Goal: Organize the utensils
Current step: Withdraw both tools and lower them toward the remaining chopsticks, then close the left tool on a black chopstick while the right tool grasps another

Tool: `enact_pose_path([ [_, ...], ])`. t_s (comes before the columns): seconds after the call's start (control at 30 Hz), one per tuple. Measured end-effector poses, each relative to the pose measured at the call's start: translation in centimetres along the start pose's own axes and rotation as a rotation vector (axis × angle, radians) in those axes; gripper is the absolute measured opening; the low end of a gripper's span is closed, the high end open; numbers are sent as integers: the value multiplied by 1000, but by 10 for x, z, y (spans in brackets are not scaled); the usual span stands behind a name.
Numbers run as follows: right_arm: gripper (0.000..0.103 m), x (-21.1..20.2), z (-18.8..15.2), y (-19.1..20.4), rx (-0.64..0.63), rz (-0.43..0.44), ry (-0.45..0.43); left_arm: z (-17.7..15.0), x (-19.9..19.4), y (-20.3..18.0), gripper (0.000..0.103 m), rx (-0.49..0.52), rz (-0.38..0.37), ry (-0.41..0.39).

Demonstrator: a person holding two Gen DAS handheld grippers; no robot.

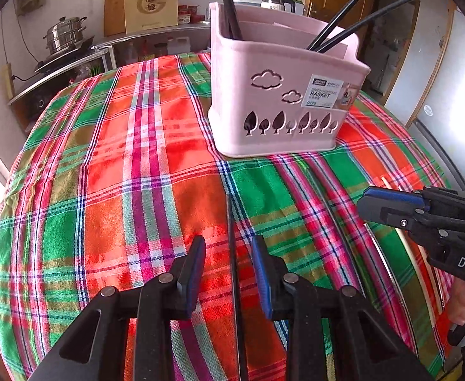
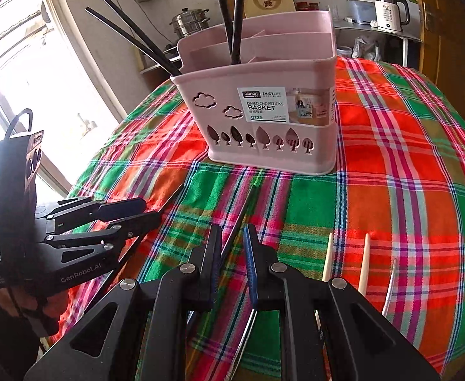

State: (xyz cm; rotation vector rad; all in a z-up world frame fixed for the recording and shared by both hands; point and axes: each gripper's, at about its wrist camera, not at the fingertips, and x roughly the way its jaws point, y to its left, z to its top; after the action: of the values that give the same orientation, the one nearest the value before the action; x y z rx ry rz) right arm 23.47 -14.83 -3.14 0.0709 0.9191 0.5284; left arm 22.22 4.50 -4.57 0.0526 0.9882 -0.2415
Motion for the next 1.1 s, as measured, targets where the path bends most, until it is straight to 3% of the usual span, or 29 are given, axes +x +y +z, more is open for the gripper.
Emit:
enact_pose_path([
  [0.23,14,26,8,-1,2,-33,56,2,6,6,21,-12,55,4],
  [0.5,14,41,15,3,-14,-69,90,8,7,18,20,-61,73,16],
  [0.67,14,48,19,9,-33,-117,117,15,12,10,21,-2,107,62],
  [0.9,9,50,16,16,-52,-162,115,20,17,12,20,2,108,71],
  [1.0,6,50,16,14,-45,-138,115,19,16,11,7,-3,98,59],
  [1.1,5,45,14,17,-50,-111,103,18,14,12,6,-20,87,55],
])
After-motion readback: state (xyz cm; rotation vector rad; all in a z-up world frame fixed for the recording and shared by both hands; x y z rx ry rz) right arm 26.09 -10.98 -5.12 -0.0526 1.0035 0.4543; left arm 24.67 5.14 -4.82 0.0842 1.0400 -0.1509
